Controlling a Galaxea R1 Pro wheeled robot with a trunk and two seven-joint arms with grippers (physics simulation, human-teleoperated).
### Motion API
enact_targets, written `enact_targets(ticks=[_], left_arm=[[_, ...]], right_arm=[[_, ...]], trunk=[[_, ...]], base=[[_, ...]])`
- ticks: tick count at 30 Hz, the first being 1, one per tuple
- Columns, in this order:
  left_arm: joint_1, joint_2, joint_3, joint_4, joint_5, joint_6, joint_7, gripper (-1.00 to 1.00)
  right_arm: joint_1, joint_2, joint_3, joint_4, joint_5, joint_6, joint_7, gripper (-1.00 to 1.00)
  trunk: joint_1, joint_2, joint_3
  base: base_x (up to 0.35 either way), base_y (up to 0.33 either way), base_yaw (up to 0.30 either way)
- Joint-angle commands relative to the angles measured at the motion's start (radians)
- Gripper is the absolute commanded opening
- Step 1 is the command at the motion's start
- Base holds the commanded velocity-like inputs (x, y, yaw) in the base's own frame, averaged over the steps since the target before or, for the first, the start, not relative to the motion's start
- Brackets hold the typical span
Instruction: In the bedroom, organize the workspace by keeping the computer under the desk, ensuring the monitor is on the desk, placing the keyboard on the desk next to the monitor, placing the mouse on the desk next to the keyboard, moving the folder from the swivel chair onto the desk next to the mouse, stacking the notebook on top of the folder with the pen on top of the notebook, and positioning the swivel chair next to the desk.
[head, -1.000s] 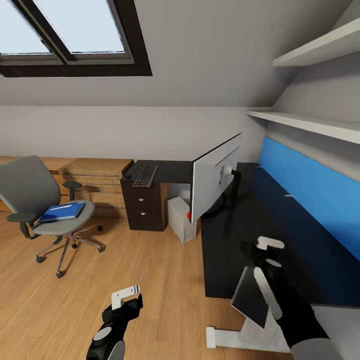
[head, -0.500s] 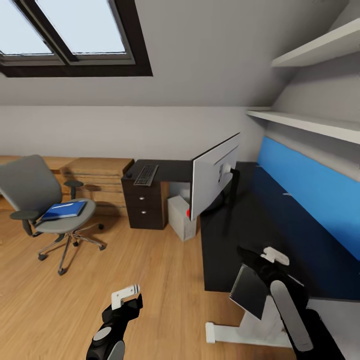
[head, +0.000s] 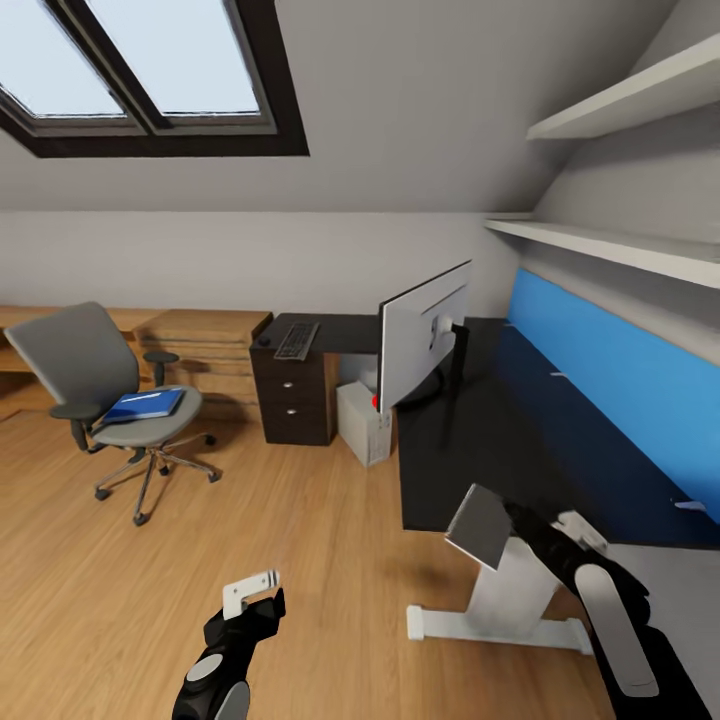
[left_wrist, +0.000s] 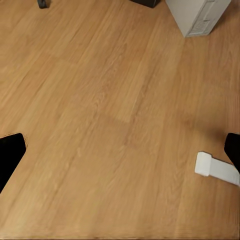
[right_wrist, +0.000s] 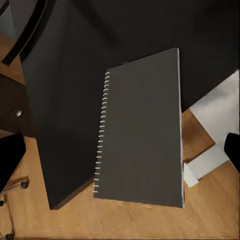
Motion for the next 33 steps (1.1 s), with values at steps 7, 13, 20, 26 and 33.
enact_targets(ticks=[7,13,20,26,33], left_arm=[[-0.001,0.000,-0.001,-0.001,0.006,0.003,0.007,1.00],[-0.001,0.000,-0.001,-0.002,0.005,0.002,0.007,1.00],[-0.001,0.000,-0.002,-0.004,0.004,0.002,0.007,1.00],[-0.001,-0.003,-0.008,-0.008,0.004,0.002,0.007,1.00],[-0.001,-0.005,-0.015,-0.009,0.005,0.002,0.007,1.00]], right_arm=[[0.000,-0.002,0.000,0.009,-0.010,0.003,-0.006,1.00],[-0.001,-0.003,-0.001,0.038,-0.010,0.002,0.020,1.00],[-0.001,-0.020,-0.015,0.114,-0.011,0.002,0.137,1.00],[-0.001,-0.035,-0.095,0.211,-0.026,0.004,0.316,1.00],[-0.001,-0.038,-0.214,0.324,-0.077,0.004,0.556,1.00]], trunk=[[-0.001,-0.001,-0.001],[-0.001,-0.001,-0.001],[-0.001,-0.001,-0.001],[0.007,-0.015,-0.007],[0.034,-0.064,-0.029]], base=[[-0.334,0.000,0.000],[-0.323,0.000,0.000],[-0.130,0.000,0.000],[-0.028,0.000,0.000],[-0.007,0.000,0.000]])
